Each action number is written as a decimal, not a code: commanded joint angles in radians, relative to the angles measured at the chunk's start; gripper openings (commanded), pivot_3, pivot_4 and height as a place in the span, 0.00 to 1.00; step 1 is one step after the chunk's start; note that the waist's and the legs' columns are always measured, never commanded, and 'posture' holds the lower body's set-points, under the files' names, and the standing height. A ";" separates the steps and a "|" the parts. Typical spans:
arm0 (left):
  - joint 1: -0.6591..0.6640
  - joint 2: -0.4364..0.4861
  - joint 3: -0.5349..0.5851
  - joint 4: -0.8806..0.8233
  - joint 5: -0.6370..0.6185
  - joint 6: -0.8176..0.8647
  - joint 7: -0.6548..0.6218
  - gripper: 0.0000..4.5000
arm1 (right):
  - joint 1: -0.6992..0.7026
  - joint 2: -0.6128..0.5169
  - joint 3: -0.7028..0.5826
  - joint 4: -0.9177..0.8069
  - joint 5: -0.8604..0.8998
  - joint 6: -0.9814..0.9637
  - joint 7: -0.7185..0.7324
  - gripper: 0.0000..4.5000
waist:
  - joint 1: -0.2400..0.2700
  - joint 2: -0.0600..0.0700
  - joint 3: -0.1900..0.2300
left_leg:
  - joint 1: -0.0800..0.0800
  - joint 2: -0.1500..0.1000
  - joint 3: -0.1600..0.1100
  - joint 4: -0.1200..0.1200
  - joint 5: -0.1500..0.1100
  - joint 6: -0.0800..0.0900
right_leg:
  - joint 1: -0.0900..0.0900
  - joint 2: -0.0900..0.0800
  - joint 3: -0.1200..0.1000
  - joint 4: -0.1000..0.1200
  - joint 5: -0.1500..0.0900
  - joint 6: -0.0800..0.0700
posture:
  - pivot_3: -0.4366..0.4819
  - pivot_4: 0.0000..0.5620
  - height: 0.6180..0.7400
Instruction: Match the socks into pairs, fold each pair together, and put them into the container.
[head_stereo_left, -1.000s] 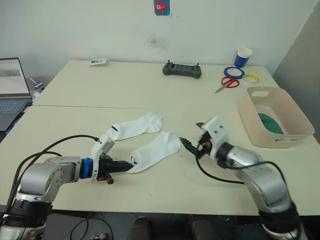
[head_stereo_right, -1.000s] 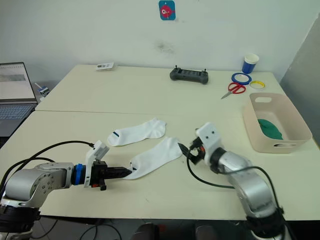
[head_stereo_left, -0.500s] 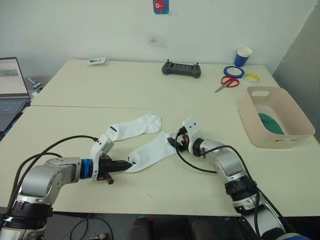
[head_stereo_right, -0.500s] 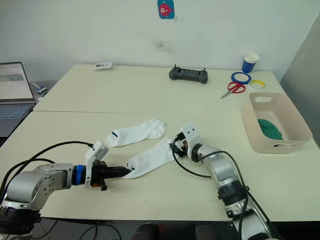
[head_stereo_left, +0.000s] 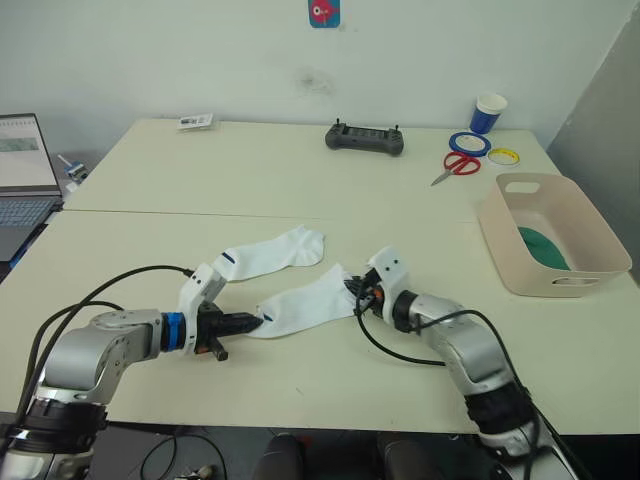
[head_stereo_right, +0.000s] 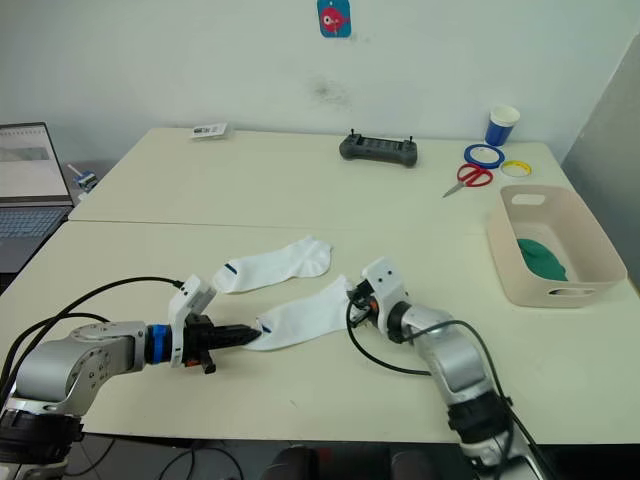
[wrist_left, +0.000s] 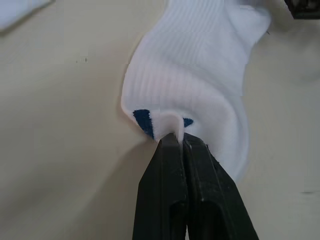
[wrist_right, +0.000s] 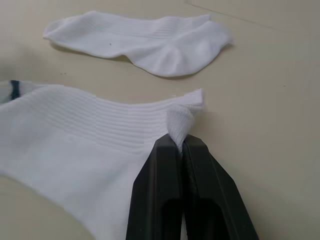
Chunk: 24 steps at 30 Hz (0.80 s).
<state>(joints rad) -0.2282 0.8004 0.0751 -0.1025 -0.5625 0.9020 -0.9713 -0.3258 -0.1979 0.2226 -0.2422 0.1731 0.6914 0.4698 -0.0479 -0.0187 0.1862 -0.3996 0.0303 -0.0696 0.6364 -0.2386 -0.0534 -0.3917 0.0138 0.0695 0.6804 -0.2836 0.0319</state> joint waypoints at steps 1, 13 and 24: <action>-0.023 -0.009 -0.032 -0.063 -0.039 -0.003 -0.048 0.00 | 0.139 -0.044 -0.061 -0.302 0.077 0.083 -0.006 0.00 | 0.004 0.000 0.000 | 0.000 0.000 0.000 0.000 0.000 0.000 | 0.000 0.000 0.000 0.000 0.000 0.000 | 0.48 0.27 1.00; 0.107 0.108 -0.130 -0.108 0.035 -0.115 -0.167 0.00 | 0.678 -0.041 -0.040 -0.604 0.100 0.027 -0.145 0.00 | -0.010 0.000 0.000 | 0.002 0.003 -0.001 -0.007 0.000 0.000 | -0.003 0.000 0.001 0.001 -0.006 -0.006 | 0.48 0.27 1.00; 0.155 0.097 -0.140 -0.123 0.065 -0.159 -0.149 0.00 | 0.755 -0.071 0.026 -0.544 0.046 -0.055 -0.192 0.00 | -0.008 -0.003 -0.002 | 0.002 0.002 0.003 -0.007 0.000 0.000 | -0.004 -0.001 0.002 0.000 -0.009 -0.010 | 0.48 0.27 1.00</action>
<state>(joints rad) -0.0923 0.8953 -0.0546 -0.2069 -0.5091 0.7466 -1.1233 0.4229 -0.2703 0.2573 -0.7720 0.2103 0.6528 0.2817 -0.0562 -0.0217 0.1842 -0.3977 0.0322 -0.0666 0.6290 -0.2387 -0.0537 -0.3952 0.0124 0.0713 0.6806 -0.2923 0.0217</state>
